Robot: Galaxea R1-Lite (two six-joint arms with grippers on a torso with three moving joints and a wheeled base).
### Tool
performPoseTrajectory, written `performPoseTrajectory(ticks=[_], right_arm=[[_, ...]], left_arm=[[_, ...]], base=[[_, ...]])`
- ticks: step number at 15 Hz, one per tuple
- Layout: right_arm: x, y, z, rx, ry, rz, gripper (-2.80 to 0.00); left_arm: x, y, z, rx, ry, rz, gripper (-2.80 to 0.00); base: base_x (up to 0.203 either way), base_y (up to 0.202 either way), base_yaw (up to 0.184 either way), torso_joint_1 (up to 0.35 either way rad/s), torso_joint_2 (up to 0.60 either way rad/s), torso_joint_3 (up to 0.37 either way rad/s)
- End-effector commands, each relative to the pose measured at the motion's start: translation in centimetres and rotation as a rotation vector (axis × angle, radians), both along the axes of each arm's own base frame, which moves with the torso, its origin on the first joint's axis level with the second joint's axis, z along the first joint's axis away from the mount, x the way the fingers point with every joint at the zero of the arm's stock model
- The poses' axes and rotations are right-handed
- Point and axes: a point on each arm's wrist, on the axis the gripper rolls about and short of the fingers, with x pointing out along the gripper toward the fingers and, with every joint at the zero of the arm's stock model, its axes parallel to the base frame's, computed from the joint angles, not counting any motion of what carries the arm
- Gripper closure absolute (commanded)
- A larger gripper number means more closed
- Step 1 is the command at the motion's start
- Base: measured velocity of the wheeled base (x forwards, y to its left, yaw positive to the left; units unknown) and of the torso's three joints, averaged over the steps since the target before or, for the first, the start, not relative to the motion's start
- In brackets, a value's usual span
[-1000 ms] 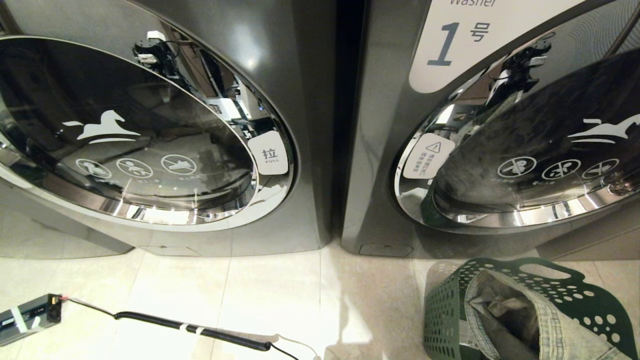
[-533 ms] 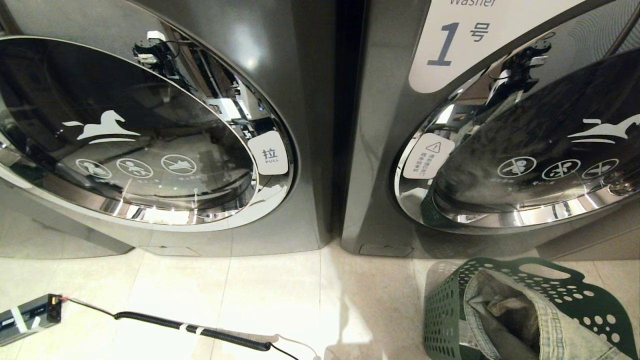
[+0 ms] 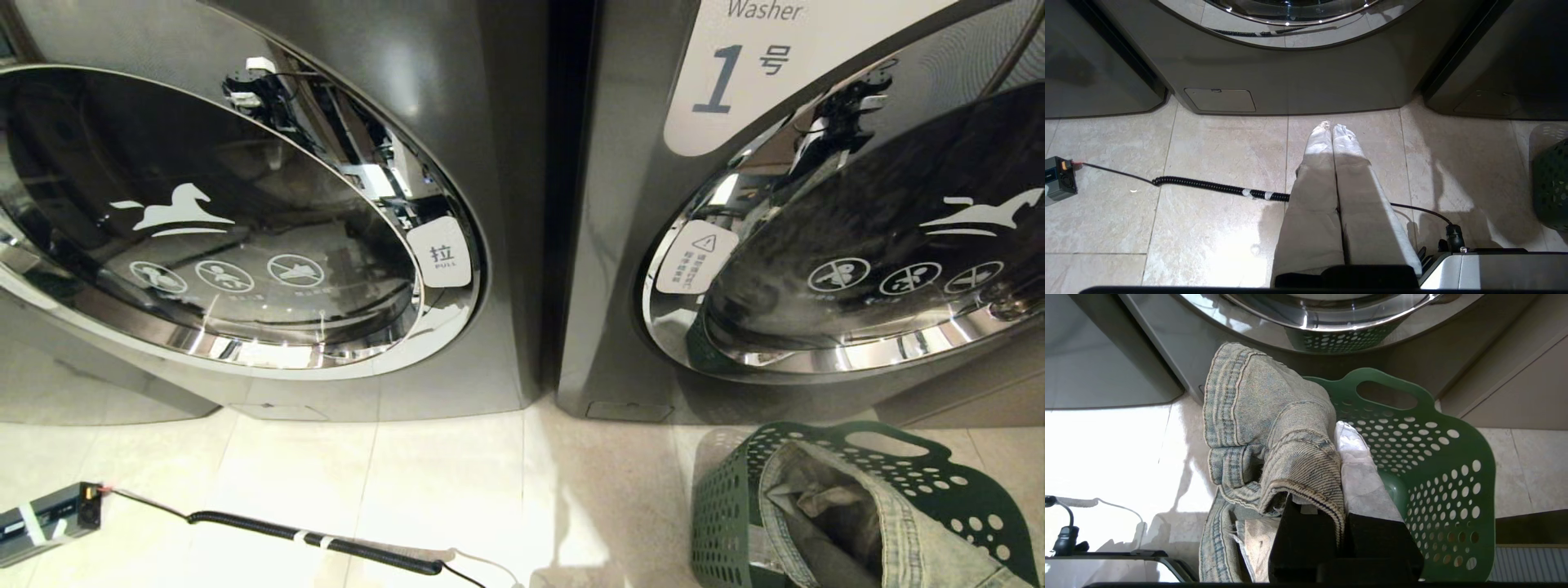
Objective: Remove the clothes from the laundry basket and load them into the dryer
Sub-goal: Take the clothes out of the basket
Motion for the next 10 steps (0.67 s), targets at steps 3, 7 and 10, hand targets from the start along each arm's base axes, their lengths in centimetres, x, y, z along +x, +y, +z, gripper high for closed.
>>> performPoseTrajectory(ticks=[3, 7, 10], right_arm=[[0.07, 0.0, -0.16, 0.003, 0.008, 0.0, 0.0], [0.07, 0.0, -0.16, 0.002, 0.008, 0.0, 0.0], [0.07, 0.0, -0.16, 0.01, 0.008, 0.0, 0.0]], left_arm=[[0.0, 0.0, -0.01, 0.002, 0.001, -0.001, 0.0], [0.01, 0.0, -0.03, 0.005, 0.004, -0.001, 0.0], [0.0, 0.0, -0.03, 0.005, 0.003, 0.001, 0.0]], base=[[0.0, 0.0, 0.0, 0.0, 0.0, 0.172], [0.0, 0.0, 0.0, 0.002, 0.0, 0.201], [0.0, 0.0, 0.0, 0.007, 0.0, 0.201]])
